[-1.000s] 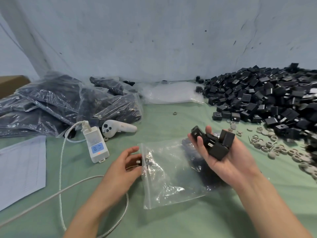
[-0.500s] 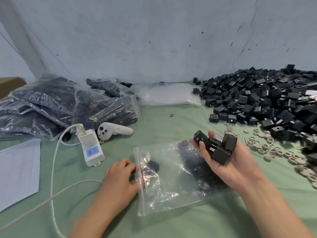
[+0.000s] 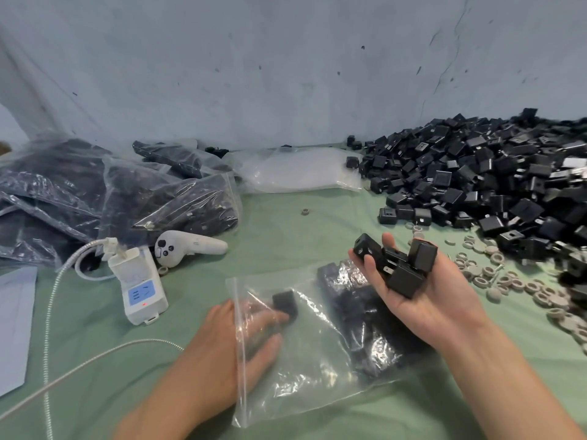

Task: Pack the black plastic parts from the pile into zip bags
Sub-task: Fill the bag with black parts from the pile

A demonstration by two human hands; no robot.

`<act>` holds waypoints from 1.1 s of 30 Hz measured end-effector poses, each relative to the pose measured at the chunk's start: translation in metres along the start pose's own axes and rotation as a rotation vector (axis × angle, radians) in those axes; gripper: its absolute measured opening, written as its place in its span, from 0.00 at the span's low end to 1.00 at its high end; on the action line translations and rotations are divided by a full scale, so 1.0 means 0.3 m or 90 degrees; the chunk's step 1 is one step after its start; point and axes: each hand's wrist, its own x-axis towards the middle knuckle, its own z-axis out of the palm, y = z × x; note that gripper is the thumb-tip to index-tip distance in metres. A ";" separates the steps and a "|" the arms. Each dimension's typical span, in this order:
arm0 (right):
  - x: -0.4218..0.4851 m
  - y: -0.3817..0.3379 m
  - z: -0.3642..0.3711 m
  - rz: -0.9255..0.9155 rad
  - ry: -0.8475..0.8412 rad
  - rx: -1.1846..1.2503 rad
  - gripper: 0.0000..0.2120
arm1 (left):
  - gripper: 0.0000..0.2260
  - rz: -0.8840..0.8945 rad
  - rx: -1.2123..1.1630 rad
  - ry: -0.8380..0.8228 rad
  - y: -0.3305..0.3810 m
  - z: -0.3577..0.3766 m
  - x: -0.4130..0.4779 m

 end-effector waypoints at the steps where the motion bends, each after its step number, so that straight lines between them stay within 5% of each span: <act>1: 0.002 0.001 0.000 -0.003 0.003 -0.003 0.21 | 0.17 -0.005 0.006 0.006 0.002 0.010 0.014; 10: 0.022 0.007 0.009 -0.050 0.024 -0.018 0.20 | 0.12 0.100 0.063 0.048 0.036 0.088 0.143; 16: 0.038 0.020 0.017 -0.113 0.032 -0.022 0.29 | 0.16 0.093 0.078 0.069 0.049 0.105 0.174; 22: 0.040 0.045 0.020 -0.102 0.038 0.001 0.19 | 0.14 0.077 -0.019 0.079 0.034 0.087 0.163; 27: 0.023 0.074 0.014 -0.092 0.014 0.001 0.14 | 0.13 -0.166 -0.089 0.077 -0.004 0.004 0.100; 30: 0.001 0.093 0.012 -0.073 -0.005 -0.011 0.14 | 0.14 -0.346 -0.104 0.289 -0.020 -0.050 0.061; 33: -0.022 0.117 0.007 -0.048 -0.021 -0.024 0.12 | 0.15 -0.339 -0.193 0.434 0.039 -0.086 0.048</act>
